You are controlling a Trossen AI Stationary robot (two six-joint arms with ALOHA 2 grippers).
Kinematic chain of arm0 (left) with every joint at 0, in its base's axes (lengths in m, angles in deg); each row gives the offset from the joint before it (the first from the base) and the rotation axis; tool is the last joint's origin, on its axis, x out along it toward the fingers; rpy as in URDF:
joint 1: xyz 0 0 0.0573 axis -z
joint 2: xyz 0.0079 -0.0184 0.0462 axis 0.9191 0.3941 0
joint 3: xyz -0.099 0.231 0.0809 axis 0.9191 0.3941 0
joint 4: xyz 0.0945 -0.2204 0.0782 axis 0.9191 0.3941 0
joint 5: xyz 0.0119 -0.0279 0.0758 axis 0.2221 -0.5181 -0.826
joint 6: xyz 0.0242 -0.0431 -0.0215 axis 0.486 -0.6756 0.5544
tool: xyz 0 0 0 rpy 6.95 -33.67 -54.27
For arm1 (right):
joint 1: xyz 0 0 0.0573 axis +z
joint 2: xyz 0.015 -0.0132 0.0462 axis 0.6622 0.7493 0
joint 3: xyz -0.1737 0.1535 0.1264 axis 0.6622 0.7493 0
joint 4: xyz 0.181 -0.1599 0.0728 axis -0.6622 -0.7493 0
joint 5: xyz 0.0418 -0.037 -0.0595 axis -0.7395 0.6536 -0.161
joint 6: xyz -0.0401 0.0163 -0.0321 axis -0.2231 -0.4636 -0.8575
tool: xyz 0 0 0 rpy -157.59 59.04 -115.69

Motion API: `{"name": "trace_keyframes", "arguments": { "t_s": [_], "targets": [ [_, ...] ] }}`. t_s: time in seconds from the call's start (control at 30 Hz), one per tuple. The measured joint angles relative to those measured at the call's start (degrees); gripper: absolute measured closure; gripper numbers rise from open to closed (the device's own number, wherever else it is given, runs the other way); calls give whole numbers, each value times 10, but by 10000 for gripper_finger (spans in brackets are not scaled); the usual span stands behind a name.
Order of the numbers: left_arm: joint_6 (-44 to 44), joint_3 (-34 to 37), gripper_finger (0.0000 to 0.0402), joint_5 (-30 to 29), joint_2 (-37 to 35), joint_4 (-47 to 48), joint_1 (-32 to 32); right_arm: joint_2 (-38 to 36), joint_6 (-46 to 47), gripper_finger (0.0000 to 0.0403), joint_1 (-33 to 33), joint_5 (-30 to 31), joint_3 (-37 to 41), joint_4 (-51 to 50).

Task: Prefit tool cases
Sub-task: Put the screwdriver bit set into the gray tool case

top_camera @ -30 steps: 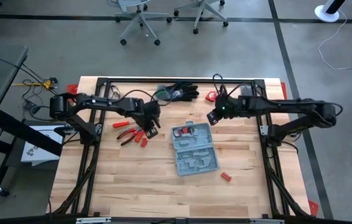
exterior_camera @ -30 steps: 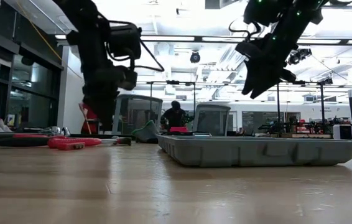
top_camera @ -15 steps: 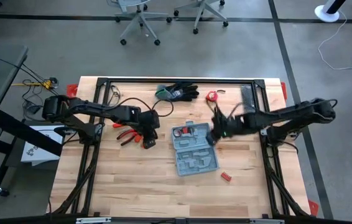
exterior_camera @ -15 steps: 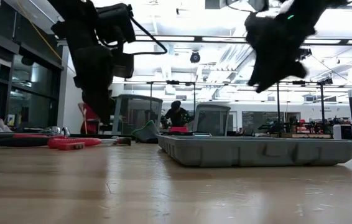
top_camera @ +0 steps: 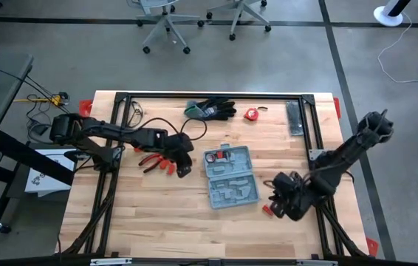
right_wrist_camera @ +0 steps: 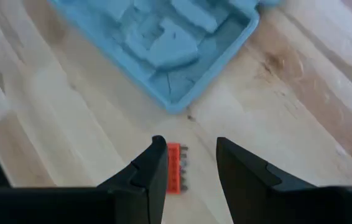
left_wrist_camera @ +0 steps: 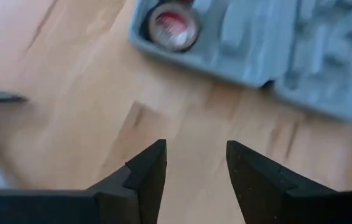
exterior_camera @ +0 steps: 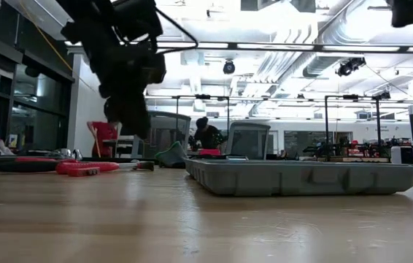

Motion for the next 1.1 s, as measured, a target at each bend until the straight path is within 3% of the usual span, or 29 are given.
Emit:
{"name": "trace_keyframes", "arguments": {
  "t_s": [0.27,0.53,0.73,0.97,1.1],
  "targets": [
    [-65,0,241,-39,0,-40,39,112,-10,274,63,-4,0,46],
    [-125,0,241,-46,0,-39,49,187,0,274,69,-23,0,116],
    [-156,0,241,-58,0,-36,66,199,13,274,68,-18,1,88],
    [-159,0,241,-88,0,-35,89,164,52,274,68,-18,96,276],
    [-157,0,241,-99,0,-34,99,129,65,274,65,-15,120,284]
  ]
}}
